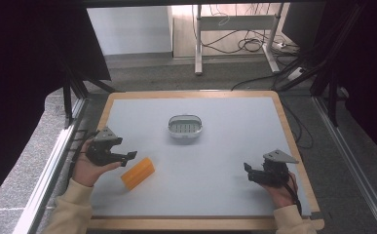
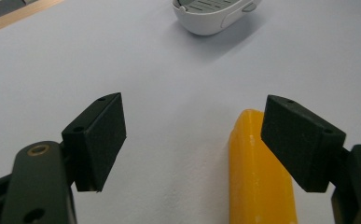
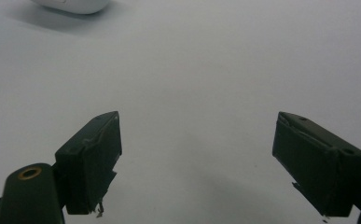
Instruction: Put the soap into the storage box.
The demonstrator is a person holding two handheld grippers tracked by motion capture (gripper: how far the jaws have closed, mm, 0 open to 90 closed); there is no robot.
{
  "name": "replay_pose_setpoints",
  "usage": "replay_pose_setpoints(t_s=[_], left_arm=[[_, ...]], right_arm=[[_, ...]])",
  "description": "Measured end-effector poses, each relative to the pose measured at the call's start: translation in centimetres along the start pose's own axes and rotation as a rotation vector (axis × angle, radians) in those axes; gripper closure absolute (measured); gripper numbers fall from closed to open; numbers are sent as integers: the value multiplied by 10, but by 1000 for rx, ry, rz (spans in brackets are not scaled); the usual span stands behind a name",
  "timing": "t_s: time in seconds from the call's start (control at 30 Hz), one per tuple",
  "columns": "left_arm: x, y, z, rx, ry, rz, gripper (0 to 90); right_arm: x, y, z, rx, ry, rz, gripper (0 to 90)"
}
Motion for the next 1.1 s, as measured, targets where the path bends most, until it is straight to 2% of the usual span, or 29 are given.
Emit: replay_pose_setpoints(t_s=[0.43,0.67,1.1], left_arm=[[4,11,-8,18,-8,15,221],[7,14,-9,1,-19,25,228],[17,11,-4,-46,-37,62,227]], right_arm=[[1,-4,3,-1,18,5,168],[-1,-4,4,-5,45,-5,170],[-3,-5,6,-16,60,-9,171]])
Point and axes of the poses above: each handheld gripper's, and its own axes: y roughly backward along the jaws, z roughly out of its underside, x roughly to its right, the point moved 10 cm from there along -y, roughly forward along the jaws, and after that the axes turned 15 degrees about x, right-handed, at the moved point
